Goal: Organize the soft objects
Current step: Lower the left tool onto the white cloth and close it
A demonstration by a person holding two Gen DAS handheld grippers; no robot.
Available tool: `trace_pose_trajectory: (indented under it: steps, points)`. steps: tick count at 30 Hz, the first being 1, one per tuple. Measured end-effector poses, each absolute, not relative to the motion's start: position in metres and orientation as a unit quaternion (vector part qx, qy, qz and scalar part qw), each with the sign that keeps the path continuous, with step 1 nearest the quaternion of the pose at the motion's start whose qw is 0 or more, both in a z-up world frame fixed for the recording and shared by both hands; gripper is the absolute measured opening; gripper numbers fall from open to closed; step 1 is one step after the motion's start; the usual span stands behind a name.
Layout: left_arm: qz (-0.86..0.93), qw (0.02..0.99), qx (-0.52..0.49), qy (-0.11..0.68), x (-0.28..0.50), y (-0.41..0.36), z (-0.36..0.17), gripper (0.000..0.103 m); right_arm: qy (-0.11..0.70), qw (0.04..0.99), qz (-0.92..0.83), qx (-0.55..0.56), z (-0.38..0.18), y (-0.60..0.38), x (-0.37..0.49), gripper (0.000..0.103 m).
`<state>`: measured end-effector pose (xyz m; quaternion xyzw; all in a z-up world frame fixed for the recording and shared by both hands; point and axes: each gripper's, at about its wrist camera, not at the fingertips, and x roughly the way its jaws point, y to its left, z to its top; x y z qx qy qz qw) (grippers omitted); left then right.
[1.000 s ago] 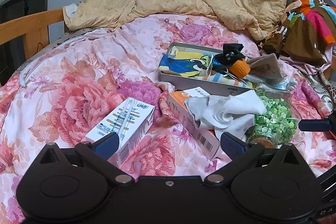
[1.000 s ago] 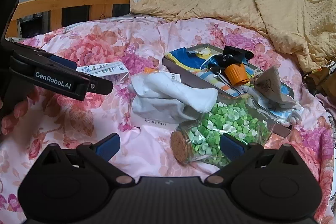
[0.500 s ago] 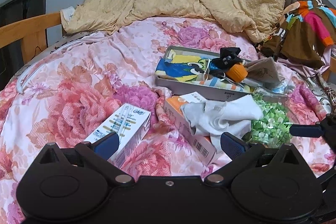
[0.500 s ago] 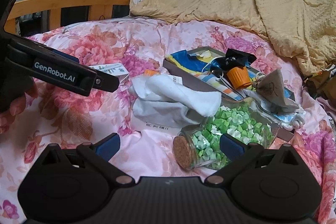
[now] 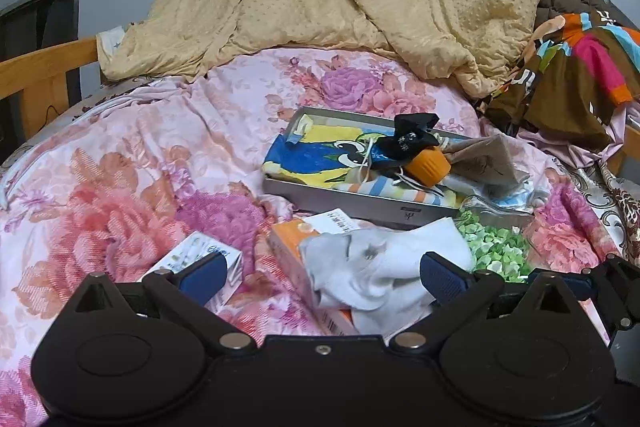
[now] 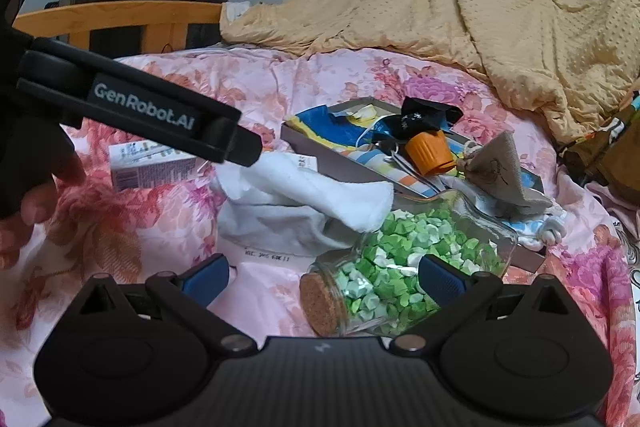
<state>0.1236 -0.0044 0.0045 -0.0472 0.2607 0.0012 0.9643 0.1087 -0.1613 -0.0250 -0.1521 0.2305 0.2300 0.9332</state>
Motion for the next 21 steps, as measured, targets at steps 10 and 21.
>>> trace_pose_trajectory:
  steps: [10,21]
  points:
    - [-0.008,0.955,-0.055,0.292,0.147,-0.017,-0.001,0.098,0.22,0.935,0.238,-0.146,-0.029,-0.162,0.121,0.103]
    - [-0.039,0.95,-0.012,0.309,0.161,-0.041,-0.007,0.056,0.214,0.941,0.238,-0.111,-0.025,-0.173,0.134,0.102]
